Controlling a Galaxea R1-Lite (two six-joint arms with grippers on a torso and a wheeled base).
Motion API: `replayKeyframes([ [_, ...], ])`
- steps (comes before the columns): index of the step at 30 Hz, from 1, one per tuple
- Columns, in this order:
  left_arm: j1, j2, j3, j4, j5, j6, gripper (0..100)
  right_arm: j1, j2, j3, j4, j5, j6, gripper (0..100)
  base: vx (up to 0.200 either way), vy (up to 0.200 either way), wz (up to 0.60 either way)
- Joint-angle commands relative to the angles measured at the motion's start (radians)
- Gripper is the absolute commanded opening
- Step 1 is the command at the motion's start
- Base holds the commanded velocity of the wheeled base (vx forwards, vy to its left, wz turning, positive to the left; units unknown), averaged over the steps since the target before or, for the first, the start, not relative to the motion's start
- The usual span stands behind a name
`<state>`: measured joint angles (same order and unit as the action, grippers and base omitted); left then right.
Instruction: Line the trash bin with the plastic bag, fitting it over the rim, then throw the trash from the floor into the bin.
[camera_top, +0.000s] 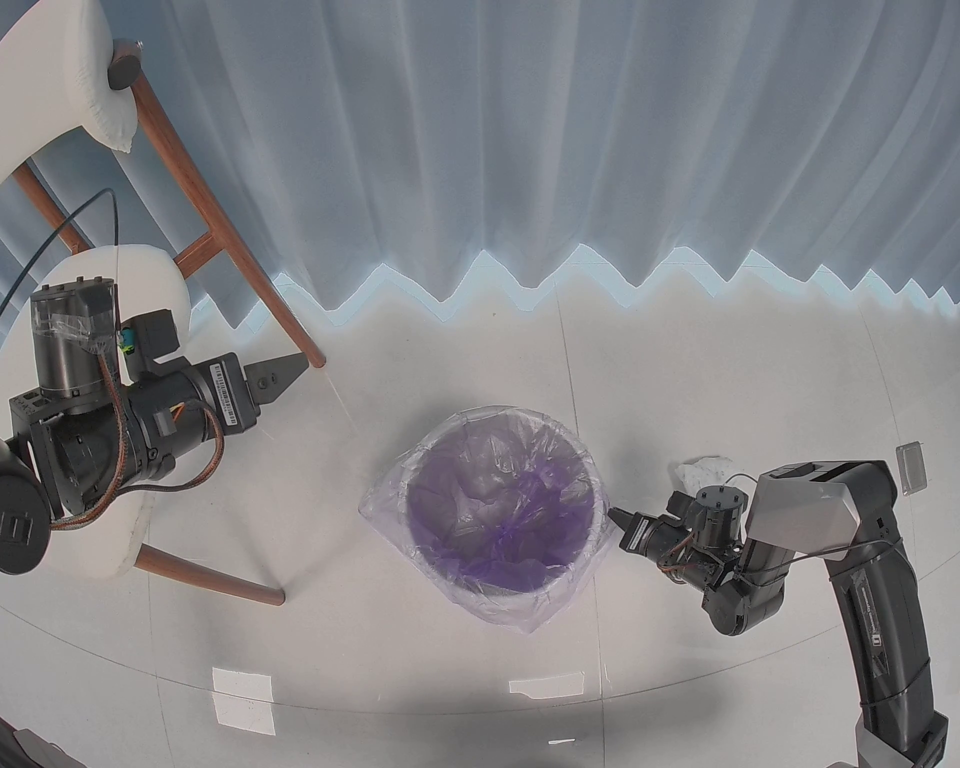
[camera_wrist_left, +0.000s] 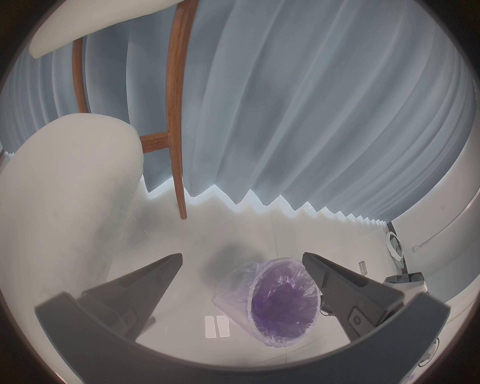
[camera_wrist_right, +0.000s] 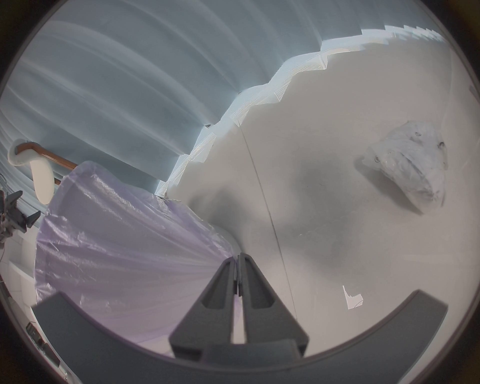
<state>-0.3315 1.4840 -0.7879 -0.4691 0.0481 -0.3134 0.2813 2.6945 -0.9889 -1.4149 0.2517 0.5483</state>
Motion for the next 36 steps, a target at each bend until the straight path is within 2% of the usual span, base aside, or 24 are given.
replayKeyframes([
  [1,0.006,-0.018,0.018,0.0,-0.005,-0.001,100,-0.001,-0.016,-0.002,0.011,-0.005,0.007,100,0.0,0.0,0.0],
  [5,0.008,-0.042,0.039,0.0,-0.008,-0.004,100,-0.001,-0.022,0.033,-0.03,-0.055,0.032,100,0.0,0.0,0.0],
  [6,0.008,-0.057,0.052,-0.002,-0.01,-0.007,100,-0.001,-0.042,0.096,-0.079,-0.084,0.064,100,0.0,0.0,0.0],
  [10,0.014,-0.076,0.062,-0.002,-0.011,-0.012,100,-0.002,-0.105,0.222,-0.145,-0.089,0.124,100,0.0,0.0,0.0],
  [12,0.043,-0.087,0.075,-0.002,-0.025,-0.05,100,-0.007,-0.22,0.374,-0.154,-0.092,0.19,100,0.0,0.0,0.0],
  [14,0.052,-0.09,0.076,-0.002,-0.05,-0.085,100,-0.007,-0.266,0.434,-0.154,-0.094,0.219,100,0.0,0.0,0.0],
  [15,0.065,-0.108,0.081,-0.002,-0.088,-0.147,100,-0.007,-0.334,0.518,-0.154,-0.095,0.256,100,0.0,0.0,0.0],
  [17,0.068,-0.123,0.085,0.001,-0.1,-0.181,100,-0.007,-0.364,0.556,-0.154,-0.095,0.271,100,0.0,0.0,0.0],
  [18,0.071,-0.142,0.124,-0.003,-0.123,-0.259,100,-0.007,-0.43,0.619,-0.154,-0.095,0.295,100,0.0,-0.2,0.0],
  [21,0.068,-0.162,0.171,-0.023,-0.16,-0.368,100,-0.007,-0.492,0.662,-0.154,-0.094,0.3,100,0.0,-0.2,0.0],
  [23,0.068,-0.165,0.173,-0.025,-0.16,-0.375,100,-0.007,-0.495,0.664,-0.154,-0.094,0.302,100,0.0,-0.2,0.0],
  [24,0.071,-0.195,0.199,-0.052,-0.186,-0.501,100,0.001,-0.538,0.711,-0.154,-0.094,0.295,100,-0.2,0.0,0.0],
  [26,0.078,-0.211,0.223,-0.066,-0.203,-0.543,100,0.004,-0.551,0.737,-0.153,-0.094,0.294,100,-0.2,0.0,0.0],
  [32,0.091,-0.242,0.279,-0.072,-0.22,-0.526,100,0.012,-0.498,0.731,-0.154,-0.094,0.274,100,-0.2,0.0,0.0],
  [36,0.094,-0.252,0.286,-0.072,-0.22,-0.489,100,0.012,-0.395,0.685,-0.154,-0.095,0.185,100,-0.2,0.0,0.0],
])
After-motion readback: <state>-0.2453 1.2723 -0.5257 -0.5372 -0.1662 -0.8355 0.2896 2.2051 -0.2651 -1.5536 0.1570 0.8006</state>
